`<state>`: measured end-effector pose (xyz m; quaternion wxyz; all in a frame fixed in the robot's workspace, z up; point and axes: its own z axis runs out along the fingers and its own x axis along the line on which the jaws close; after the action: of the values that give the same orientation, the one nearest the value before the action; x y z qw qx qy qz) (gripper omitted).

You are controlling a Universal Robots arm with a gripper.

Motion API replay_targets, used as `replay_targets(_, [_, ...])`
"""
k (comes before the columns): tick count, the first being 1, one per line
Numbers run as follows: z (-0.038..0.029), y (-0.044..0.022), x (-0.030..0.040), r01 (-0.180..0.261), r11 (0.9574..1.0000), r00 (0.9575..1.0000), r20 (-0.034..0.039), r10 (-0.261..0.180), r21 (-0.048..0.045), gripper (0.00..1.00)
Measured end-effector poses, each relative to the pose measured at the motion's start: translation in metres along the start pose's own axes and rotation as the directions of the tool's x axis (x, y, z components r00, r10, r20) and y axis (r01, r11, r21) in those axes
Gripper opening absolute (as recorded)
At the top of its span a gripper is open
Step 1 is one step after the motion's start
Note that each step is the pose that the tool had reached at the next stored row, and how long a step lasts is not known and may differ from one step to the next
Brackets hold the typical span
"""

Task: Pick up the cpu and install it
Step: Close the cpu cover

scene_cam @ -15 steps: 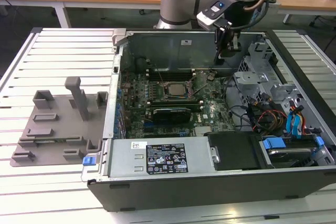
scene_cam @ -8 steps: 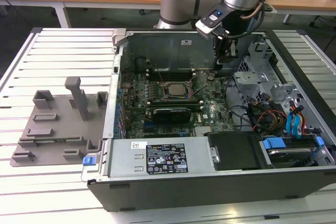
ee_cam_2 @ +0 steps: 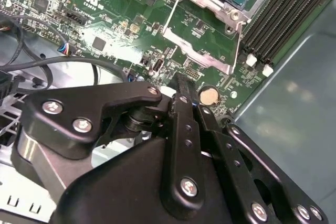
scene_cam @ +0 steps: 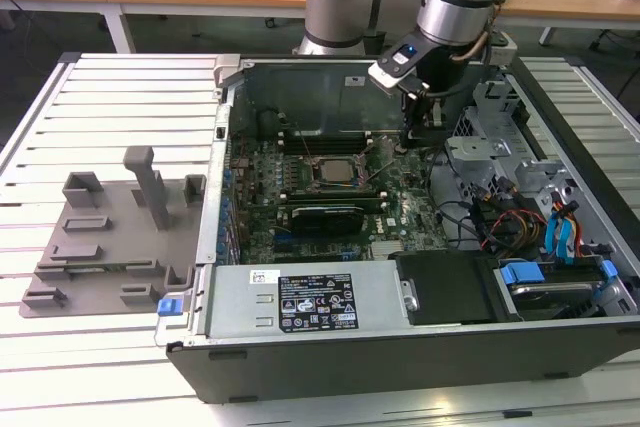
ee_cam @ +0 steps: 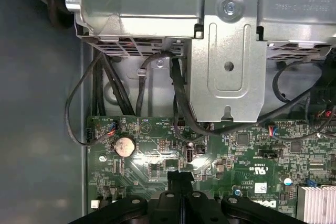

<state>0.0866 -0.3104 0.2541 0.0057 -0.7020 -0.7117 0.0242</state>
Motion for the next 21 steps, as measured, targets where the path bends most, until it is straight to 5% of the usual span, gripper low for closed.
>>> replay_targets(5, [0.0058, -0.0015, 0.0001, 0.0, 1.0, 1.0, 0.0002, 0.0, 0.0001, 0.11])
replay_targets(15, [0.0064, -0.0062, 0.0002, 0.0, 1.0, 1.0, 0.0001, 0.0, 0.0, 0.11])
replay_targets(21, [0.0068, -0.0165, 0.0004, 0.0, 1.0, 1.0, 0.0001, 0.0, 0.0, 0.11])
